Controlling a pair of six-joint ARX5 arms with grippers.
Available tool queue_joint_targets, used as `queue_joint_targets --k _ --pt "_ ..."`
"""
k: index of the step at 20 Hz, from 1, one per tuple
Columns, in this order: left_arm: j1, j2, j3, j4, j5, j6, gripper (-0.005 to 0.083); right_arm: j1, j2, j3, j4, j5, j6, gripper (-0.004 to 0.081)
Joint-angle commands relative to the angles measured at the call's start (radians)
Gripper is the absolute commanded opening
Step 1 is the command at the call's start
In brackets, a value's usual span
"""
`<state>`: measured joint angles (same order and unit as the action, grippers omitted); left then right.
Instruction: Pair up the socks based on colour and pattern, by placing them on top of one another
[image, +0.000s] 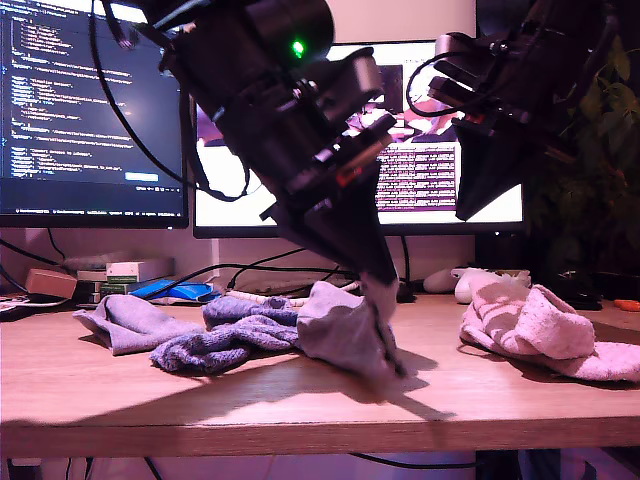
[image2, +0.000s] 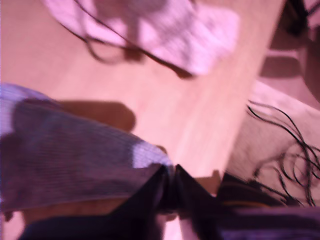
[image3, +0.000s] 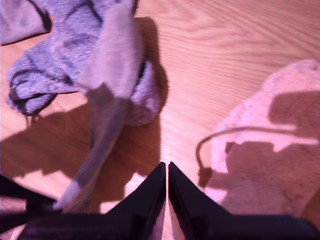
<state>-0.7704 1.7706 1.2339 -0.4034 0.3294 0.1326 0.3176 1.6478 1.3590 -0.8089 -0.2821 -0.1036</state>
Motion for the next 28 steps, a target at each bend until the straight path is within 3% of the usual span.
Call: queue_joint_targets --k 1,7,11,13,15,18,23,28 --pt "0.004 -0.012 -0.003 0.015 -0.001 -0.002 0.0369 0.017 0.01 -0.016 0.004 -0.008 -0.001 -0.0011" --pt "0.024 -0.019 0.049 -0.017 0.002 -0.002 0.0395 0.029 0.01 -0.016 -0.021 -0.04 0.024 -0.001" --pt "0.094 -0.019 0.059 -0.034 0.0 -0.001 0.0373 0.029 0.018 -0.016 -0.018 -0.055 0.024 -0.0008" --pt "0.142 -0.019 0.059 -0.047 0.003 -0.002 0.0354 0.029 0.042 -0.016 -0.031 -0.108 0.026 0.0061" --pt "0.192 -0.019 0.059 -0.065 0.003 -0.002 0.0354 0.03 0.085 -0.016 -0.041 -0.177 0.044 0.0195" --pt "0.256 -0.019 0.059 -0.08 0.002 -0.002 0.0343 0.047 0.16 -0.016 -0.034 -0.193 0.086 0.0292" --pt "0.314 -0.018 0.059 -0.09 0.002 0.004 0.0319 0.082 0.235 -0.016 0.06 -0.237 0.16 0.0315" --pt "0.32 -0.018 0.059 -0.104 0.002 0.006 0.0319 0.081 0.239 -0.016 0.111 -0.243 0.196 0.0323"
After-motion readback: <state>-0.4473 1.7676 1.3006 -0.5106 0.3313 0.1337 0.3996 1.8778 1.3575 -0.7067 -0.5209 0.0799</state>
